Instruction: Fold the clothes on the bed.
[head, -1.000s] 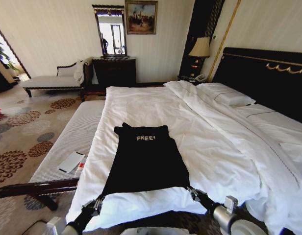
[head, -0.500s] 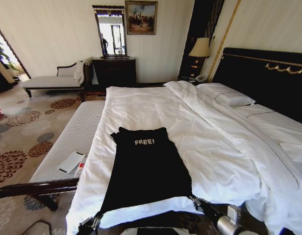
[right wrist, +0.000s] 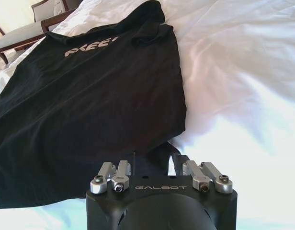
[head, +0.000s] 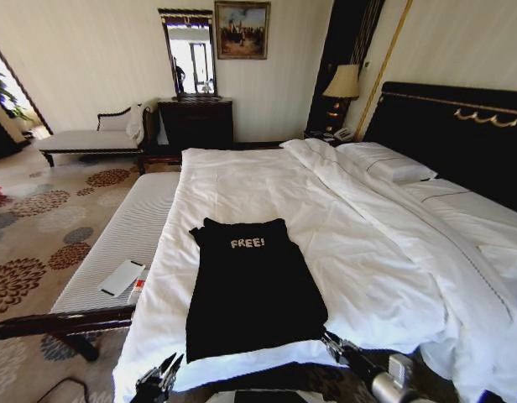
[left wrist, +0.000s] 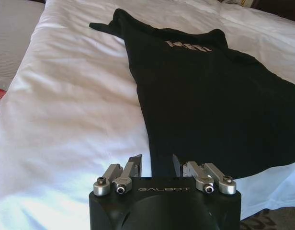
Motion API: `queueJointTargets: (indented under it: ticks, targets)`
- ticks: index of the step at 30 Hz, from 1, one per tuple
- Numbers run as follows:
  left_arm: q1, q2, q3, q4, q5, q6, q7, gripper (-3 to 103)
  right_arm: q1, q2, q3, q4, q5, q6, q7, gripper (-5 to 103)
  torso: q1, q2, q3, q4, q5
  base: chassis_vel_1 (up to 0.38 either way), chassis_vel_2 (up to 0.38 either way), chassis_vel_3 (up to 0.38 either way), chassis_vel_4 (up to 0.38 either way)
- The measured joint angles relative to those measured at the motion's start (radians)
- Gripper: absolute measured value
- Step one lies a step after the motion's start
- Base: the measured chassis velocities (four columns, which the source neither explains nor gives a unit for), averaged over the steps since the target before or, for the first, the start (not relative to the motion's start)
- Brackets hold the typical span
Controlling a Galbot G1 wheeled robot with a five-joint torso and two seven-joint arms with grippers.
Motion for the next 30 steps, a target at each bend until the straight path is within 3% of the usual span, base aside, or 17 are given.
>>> queueJointTargets:
  ticks: [1, 4, 6, 9, 11, 12, 15, 17, 19, 30]
  targets:
    - [0.0, 0.0, 0.0, 0.0, 0.0, 0.0, 0.0, 39, 0.0, 0.0, 0.0, 0.0, 0.0, 0.0, 0.0, 44, 0.0, 0.0, 0.0, 0.0, 0.0, 0.0, 0.0, 0.0, 0.0]
    - [0.005, -0.018, 0.0, 0.001, 0.018, -0.018, 0.0, 55, 0.005, 0.003, 0.008, 0.002, -0.001, 0.003, -0.001, 61, 0.0, 0.0, 0.0, 0.0001, 0.0, 0.0, 0.0, 0.0, 0.0]
    - [0.003, -0.022, -0.005, 0.002, 0.019, -0.022, 0.0, 55, 0.01, 0.004, 0.011, 0.002, -0.001, 0.004, -0.001, 61, 0.0, 0.0, 0.0, 0.0, -0.0001, 0.0, 0.0, 0.0, 0.0]
    - [-0.033, -0.047, -0.04, 0.001, -0.001, -0.027, -0.006, 72, 0.038, 0.006, 0.026, 0.006, 0.0, 0.01, 0.009, 77, 0.0, 0.0, 0.0, 0.0002, 0.0001, 0.0, 0.0, 0.0, 0.0]
    - [-0.047, -0.053, -0.05, -0.001, -0.009, -0.027, -0.01, 72, 0.046, 0.006, 0.029, 0.008, 0.001, 0.011, 0.014, 82, 0.0, 0.0, 0.0, 0.0, -0.0001, 0.0, 0.0, 0.0, 0.0]
    - [-0.075, -0.065, -0.064, -0.005, -0.024, -0.025, -0.015, 77, 0.065, 0.004, 0.037, 0.01, 0.001, 0.013, 0.02, 82, 0.0, 0.0, 0.0, 0.0, 0.0001, 0.0, 0.0, 0.0, 0.0]
    - [-0.202, -0.097, -0.098, 0.003, -0.01, -0.029, -0.045, 93, 0.123, -0.012, 0.064, 0.003, -0.045, 0.034, 0.03, 97, 0.0, 0.0, 0.0, 0.0001, 0.0, 0.0, 0.0, 0.0, 0.0]
    - [-0.218, -0.099, -0.101, 0.007, -0.003, -0.032, -0.049, 97, 0.129, -0.014, 0.067, 0.001, -0.051, 0.037, 0.03, 99, 0.0, 0.0, 0.0, 0.0, 0.0, 0.0, 0.0, 0.0, 0.0]
    - [-0.336, -0.11, -0.115, 0.032, 0.04, -0.036, -0.068, 100, 0.176, -0.028, 0.075, -0.019, -0.098, 0.06, 0.033, 100, 0.0, 0.0, 0.0, -0.0001, -0.0001, 0.0, 0.0, 0.0, 0.0]
    - [-0.601, -0.091, -0.034, 0.133, 0.09, -0.011, -0.11, 100, 0.375, -0.051, -0.003, -0.116, -0.155, 0.096, 0.035, 100, 0.0, 0.0, 0.0, -0.0001, 0.0, 0.0, 0.0, 0.0, 0.0]
